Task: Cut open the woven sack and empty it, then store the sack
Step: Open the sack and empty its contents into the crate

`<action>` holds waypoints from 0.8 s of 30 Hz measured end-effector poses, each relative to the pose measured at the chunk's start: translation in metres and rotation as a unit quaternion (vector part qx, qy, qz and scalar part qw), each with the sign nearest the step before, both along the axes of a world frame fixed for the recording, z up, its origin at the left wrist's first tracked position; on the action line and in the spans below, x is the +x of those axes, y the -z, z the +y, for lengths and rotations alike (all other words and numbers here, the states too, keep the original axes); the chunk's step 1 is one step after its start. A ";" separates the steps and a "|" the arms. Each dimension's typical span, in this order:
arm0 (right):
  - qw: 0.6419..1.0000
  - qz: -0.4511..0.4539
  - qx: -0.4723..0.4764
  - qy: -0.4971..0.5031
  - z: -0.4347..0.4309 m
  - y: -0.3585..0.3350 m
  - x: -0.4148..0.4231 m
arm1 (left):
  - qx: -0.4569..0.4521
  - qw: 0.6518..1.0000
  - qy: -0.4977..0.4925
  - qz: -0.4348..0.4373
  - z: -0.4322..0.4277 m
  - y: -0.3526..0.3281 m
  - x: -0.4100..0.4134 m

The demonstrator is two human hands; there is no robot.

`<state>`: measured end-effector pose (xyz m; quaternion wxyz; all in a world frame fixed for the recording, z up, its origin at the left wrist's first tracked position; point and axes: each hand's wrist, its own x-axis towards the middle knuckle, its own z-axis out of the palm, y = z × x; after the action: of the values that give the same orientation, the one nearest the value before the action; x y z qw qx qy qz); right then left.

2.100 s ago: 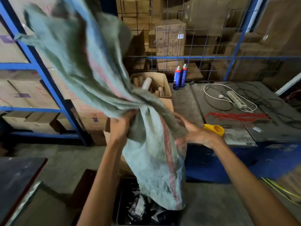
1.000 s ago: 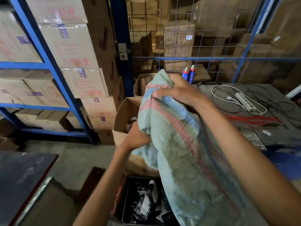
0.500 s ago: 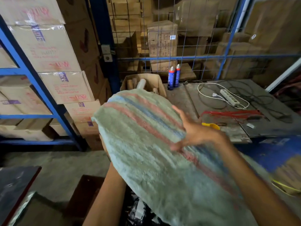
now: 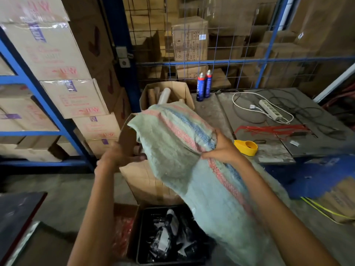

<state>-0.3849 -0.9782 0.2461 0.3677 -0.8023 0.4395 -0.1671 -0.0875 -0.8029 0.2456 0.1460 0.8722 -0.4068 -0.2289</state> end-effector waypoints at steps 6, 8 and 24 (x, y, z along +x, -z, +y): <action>0.956 0.223 -0.164 -0.092 0.004 -0.038 0.007 | -0.142 0.970 0.147 -0.129 0.003 -0.013 -0.048; 0.971 0.128 -0.102 -0.174 0.009 -0.054 0.014 | -0.140 0.958 0.243 -0.056 -0.011 0.000 -0.079; 0.980 0.098 -0.015 -0.172 0.001 -0.047 -0.037 | -0.425 0.852 -0.061 0.301 0.004 0.066 -0.092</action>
<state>-0.4219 -0.9774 0.2935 0.3345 -0.8835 0.3266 -0.0286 -0.1799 -0.7986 0.1800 0.6310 0.6370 -0.3467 -0.2755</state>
